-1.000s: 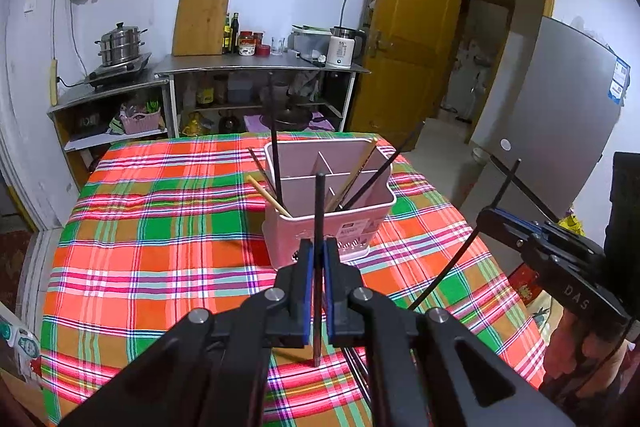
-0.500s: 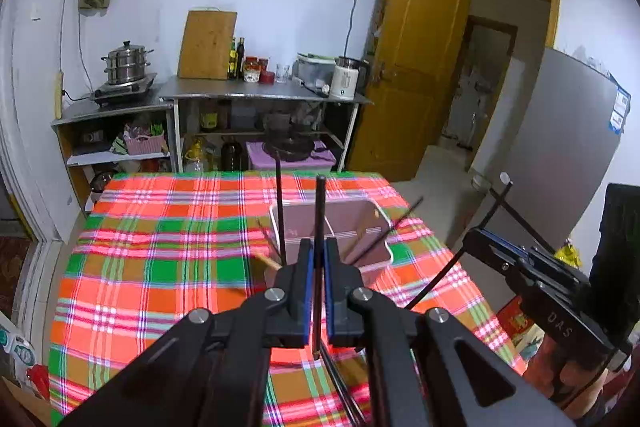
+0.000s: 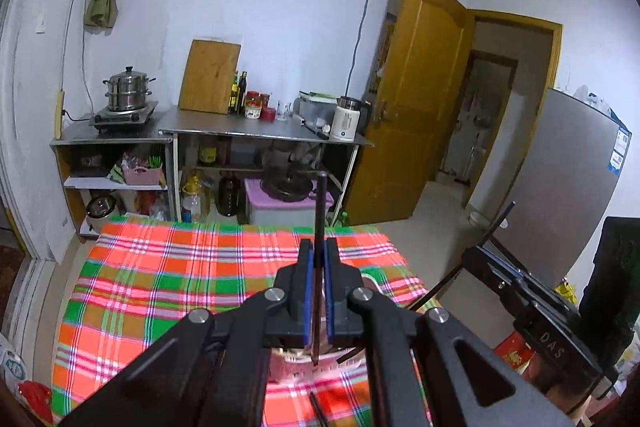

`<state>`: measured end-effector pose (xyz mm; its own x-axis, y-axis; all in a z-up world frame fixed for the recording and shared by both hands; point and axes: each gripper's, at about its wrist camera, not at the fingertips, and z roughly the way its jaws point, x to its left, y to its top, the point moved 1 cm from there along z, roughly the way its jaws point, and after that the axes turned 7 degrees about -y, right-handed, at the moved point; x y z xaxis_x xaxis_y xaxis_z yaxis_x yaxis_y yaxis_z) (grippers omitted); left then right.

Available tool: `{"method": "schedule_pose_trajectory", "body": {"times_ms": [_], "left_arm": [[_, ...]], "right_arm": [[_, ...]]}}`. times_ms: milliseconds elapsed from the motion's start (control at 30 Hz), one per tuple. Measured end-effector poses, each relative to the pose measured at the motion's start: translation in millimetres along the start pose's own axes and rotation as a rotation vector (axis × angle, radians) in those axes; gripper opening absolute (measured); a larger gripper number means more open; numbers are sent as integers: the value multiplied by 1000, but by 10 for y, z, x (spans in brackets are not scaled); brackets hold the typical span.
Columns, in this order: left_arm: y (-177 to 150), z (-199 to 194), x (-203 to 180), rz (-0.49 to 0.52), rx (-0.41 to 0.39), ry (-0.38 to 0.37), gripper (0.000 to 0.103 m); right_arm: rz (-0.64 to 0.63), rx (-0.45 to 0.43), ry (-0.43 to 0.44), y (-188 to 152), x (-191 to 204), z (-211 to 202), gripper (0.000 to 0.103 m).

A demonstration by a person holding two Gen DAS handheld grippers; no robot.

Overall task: Organize utensils
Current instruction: 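Lift both black chopsticks and carry them over the pink basket, then lower both chopsticks into the basket and open both tools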

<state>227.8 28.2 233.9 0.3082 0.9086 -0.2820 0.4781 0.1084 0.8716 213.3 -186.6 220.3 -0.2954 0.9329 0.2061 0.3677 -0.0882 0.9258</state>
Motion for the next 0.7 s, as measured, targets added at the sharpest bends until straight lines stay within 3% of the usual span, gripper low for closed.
{"method": "schedule_pose_trajectory", "body": {"times_ms": [267,700], "left_arm": [[-129,340,114,-19,20,-2,5],[-585,642,228,-23,103,1,7]], "right_arm": [[-11,-7,-18,-72,19,204,5],[-8,115,-22,-577,-68,540,5]]}}
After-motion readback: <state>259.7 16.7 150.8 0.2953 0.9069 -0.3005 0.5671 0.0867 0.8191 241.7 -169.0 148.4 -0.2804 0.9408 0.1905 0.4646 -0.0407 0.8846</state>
